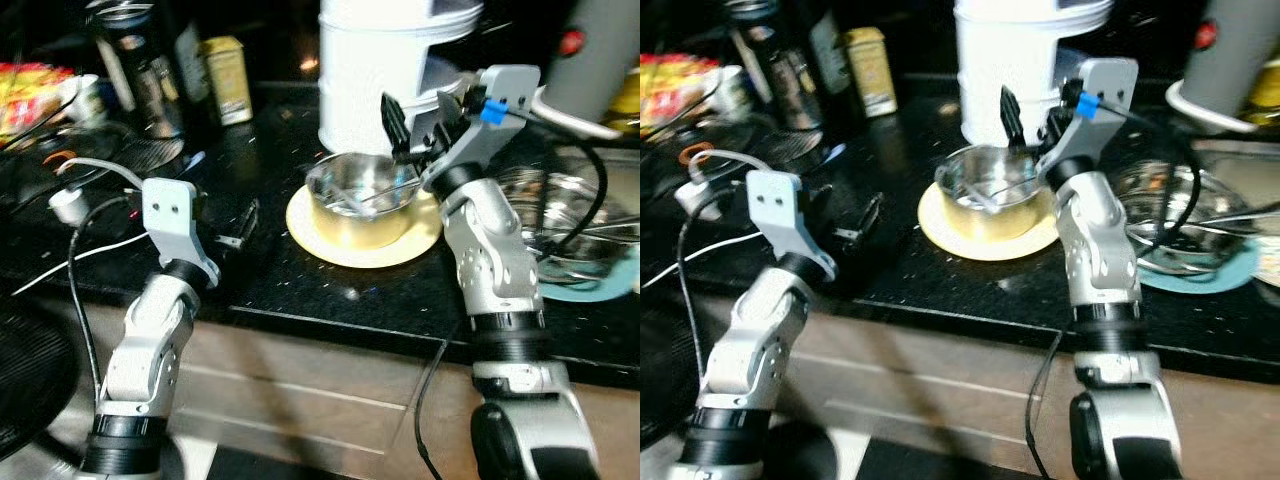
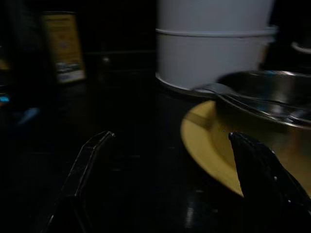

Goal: Kitchen organization

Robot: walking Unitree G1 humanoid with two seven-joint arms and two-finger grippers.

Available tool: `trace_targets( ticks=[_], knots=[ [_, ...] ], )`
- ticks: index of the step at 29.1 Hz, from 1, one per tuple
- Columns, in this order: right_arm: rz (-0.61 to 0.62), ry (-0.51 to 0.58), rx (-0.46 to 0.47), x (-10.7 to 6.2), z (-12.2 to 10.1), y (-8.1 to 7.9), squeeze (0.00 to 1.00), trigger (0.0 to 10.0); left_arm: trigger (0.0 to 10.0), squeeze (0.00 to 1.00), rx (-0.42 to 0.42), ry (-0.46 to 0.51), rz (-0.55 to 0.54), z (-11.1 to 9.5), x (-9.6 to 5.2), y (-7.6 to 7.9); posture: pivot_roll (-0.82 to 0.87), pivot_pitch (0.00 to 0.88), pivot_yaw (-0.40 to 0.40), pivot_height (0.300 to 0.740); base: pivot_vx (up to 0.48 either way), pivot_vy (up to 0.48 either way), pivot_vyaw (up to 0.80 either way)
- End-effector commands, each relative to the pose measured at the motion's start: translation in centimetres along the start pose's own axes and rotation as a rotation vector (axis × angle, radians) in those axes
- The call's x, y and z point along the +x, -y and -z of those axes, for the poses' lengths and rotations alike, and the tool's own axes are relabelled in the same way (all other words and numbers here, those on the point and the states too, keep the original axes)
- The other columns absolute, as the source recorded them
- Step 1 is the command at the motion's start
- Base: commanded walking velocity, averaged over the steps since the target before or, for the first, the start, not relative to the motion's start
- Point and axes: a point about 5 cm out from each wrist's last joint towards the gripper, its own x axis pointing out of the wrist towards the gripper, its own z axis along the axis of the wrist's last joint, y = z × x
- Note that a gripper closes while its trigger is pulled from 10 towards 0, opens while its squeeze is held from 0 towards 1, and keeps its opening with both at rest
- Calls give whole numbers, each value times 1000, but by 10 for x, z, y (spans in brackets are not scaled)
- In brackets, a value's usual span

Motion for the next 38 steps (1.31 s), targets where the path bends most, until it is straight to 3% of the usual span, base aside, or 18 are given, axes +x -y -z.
trace_targets(
  ticks=[1, 7, 9, 12, 15, 23, 37, 38],
  knots=[
    [-44, -5, -1, -1, -3, -3, 0, 10000, 10000, 0, 22, -22, 0, 3, -3, -1, 29, 0, 39, 740, 0, 0, -800],
    [-207, -40, -15, -13, 0, -19, 0, 10000, 10000, 0, 37, -27, -5, 4, -4, 0, 24, 0, 36, 740, 0, 0, 0],
    [-270, -80, -56, -21, 5, -29, 0, 10000, 10000, 0, 43, -26, -25, 3, -4, -2, 23, 0, 34, 740, 0, 0, 0],
    [-319, -216, -198, -30, 25, -34, 0, 10000, 10000, 0, 60, -24, -60, 3, -5, -7, 17, 0, 34, 740, 0, 0, 0],
    [-391, -248, -207, -40, 31, -43, 0, 10000, 10000, 0, 67, -22, -75, 2, -5, -9, 15, 0, 32, 740, 0, 0, 0],
    [-350, -315, -322, -43, 44, -48, 0, 10000, 10000, 0, 83, -29, -89, 5, -6, -9, 10, 0, 26, 740, 0, 0, 0],
    [-256, -422, -397, -48, 58, -40, 0, 10000, 10000, 0, 95, -32, -104, 8, -8, -8, 9, 0, 9, 740, 0, 0, 0],
    [-252, -432, -399, -49, 59, -39, 0, 7765, 10000, 0, 95, -32, -103, 8, -8, -8, 8, 0, 11, 740, 0, 0, 0]
  ],
)
